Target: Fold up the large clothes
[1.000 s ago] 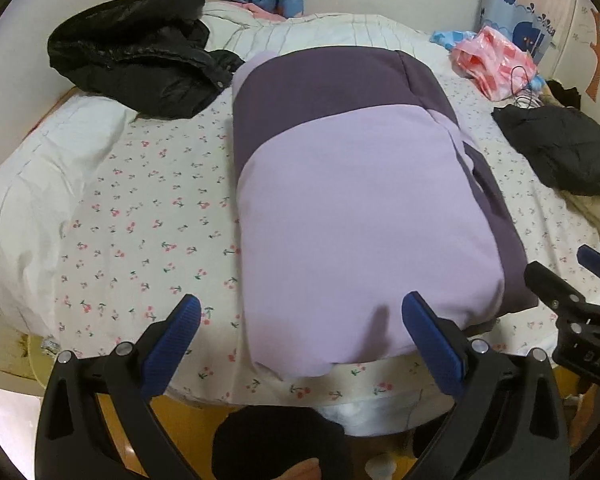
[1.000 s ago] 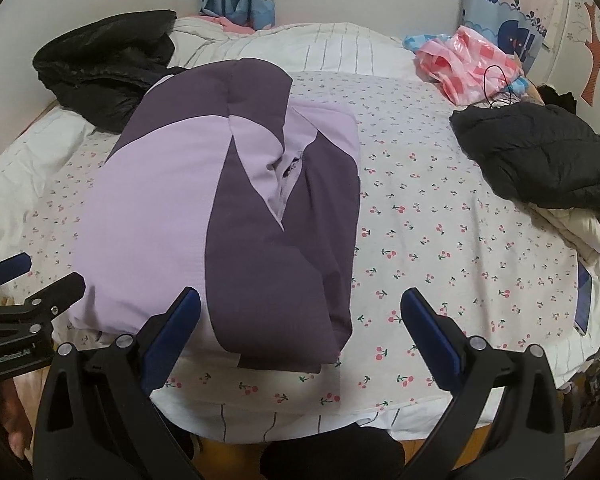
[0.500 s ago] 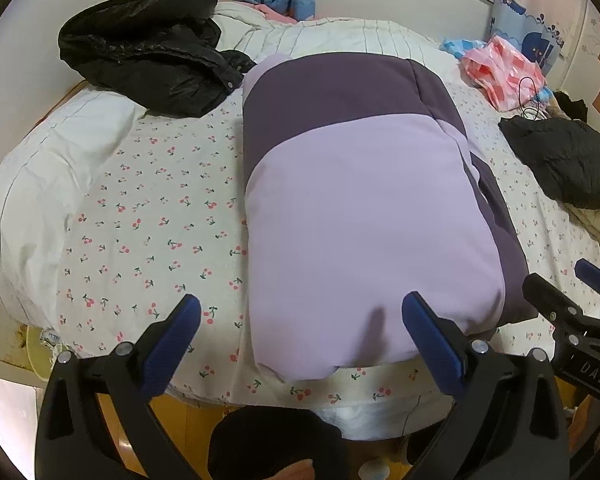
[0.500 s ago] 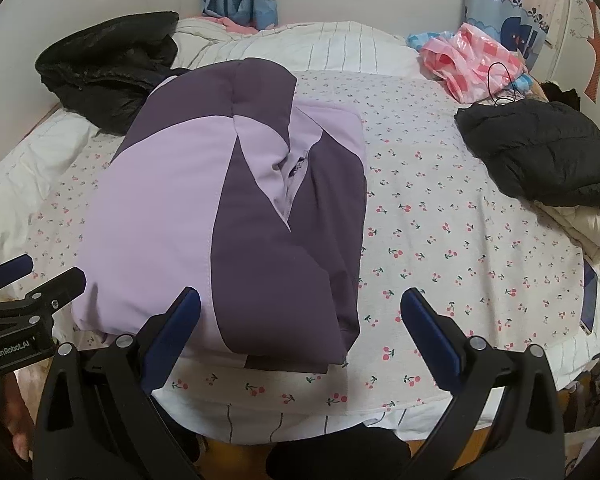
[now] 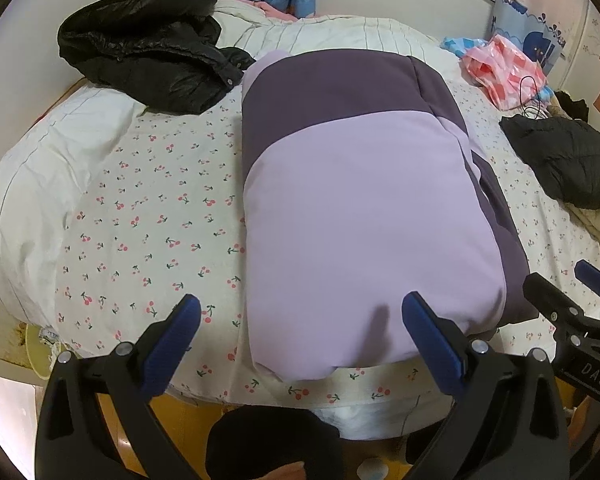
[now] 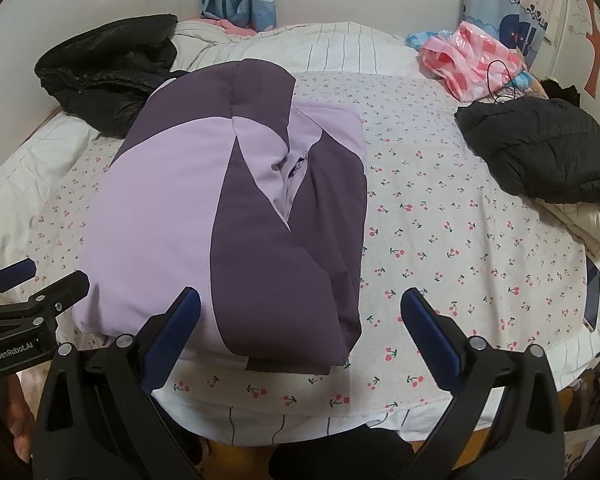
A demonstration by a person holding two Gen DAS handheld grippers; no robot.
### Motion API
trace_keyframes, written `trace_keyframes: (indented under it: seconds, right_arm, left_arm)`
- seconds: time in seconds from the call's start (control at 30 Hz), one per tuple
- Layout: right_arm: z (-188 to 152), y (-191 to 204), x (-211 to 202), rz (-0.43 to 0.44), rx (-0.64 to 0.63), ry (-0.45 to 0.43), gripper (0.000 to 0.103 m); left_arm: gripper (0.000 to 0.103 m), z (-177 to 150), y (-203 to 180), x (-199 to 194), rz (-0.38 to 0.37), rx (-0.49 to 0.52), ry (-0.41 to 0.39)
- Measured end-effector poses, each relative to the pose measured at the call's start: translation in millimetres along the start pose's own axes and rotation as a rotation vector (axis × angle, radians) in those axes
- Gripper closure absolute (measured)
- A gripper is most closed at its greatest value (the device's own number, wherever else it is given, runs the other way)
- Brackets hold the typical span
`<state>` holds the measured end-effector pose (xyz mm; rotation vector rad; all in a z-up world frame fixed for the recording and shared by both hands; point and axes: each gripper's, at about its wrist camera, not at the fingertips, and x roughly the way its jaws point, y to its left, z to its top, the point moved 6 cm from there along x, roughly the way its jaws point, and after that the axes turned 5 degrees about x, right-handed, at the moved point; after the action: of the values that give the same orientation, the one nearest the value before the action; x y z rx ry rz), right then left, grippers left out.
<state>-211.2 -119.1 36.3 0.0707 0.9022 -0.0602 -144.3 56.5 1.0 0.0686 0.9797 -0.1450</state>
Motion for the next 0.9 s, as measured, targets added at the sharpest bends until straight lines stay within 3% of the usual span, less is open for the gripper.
trace_keyframes:
  seconds: [0.9]
  right_arm:
    - [-4.9, 2.1, 7.2, -0.005, 0.023, 0.011, 0.006]
  left_arm:
    - [0.006, 2.0, -3.7, 3.6, 0.014, 0.020, -0.006]
